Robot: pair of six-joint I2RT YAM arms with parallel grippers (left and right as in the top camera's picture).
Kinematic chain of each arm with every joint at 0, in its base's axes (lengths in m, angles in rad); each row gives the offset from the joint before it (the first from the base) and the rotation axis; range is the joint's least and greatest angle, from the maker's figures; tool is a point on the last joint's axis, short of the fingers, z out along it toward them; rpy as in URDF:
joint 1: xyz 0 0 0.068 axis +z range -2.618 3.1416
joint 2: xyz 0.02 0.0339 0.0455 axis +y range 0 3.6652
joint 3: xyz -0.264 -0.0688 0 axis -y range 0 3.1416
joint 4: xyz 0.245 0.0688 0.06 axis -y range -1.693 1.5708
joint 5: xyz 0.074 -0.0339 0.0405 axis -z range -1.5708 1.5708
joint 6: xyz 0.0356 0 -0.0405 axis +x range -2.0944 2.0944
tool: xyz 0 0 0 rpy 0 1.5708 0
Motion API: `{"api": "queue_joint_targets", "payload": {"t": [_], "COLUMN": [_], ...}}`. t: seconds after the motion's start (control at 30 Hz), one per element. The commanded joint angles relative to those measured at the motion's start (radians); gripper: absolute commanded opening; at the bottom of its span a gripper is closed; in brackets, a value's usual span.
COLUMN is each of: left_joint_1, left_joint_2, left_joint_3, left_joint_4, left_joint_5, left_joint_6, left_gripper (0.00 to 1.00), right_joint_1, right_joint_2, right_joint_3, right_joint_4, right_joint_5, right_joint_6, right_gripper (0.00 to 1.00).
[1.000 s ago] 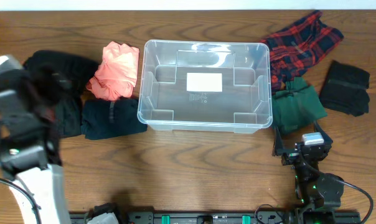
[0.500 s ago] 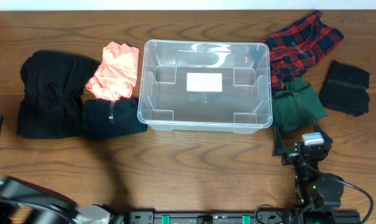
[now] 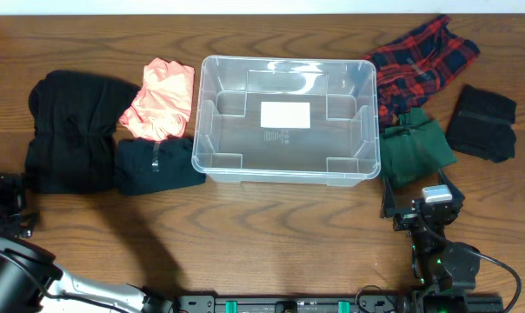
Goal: Pack container
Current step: 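Reach the left gripper to the large black garment and grasp it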
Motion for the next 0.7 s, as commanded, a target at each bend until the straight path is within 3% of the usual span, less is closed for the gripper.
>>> {"api": "queue_joint_targets", "payload": {"t": [0.0,0.47,0.53,0.67], "left_joint_1": [-0.010,-0.171,-0.198,-0.235], "left_joint_2": [0.053,0.178,0.179,0.179], "left_joint_3": [0.016,0.016,0.016,0.016], "left_joint_4": [0.019,0.178,0.196,0.217], "left_joint_5": [0.020,0.020,0.020,0.020], "left_joint_6": [-0.002,-0.018,-0.017,-0.016], "left_gripper": [0.98,0.99,0.92,0.68], "right_joint_1": [-0.013,-0.013,-0.013,-0.013], "right_joint_2": [-0.005,-0.005,-0.005,-0.005], "right_joint_3": [-0.002,-0.002,-0.002,-0.002], "right_joint_4": [-0.004,-0.004,-0.004,-0.004], "right_joint_5": [0.003,0.003,0.003,0.003], "right_joint_6": [-0.010,-0.010,-0.011,-0.011], "right_gripper": [0.99,0.99,0.99,0.99]}}
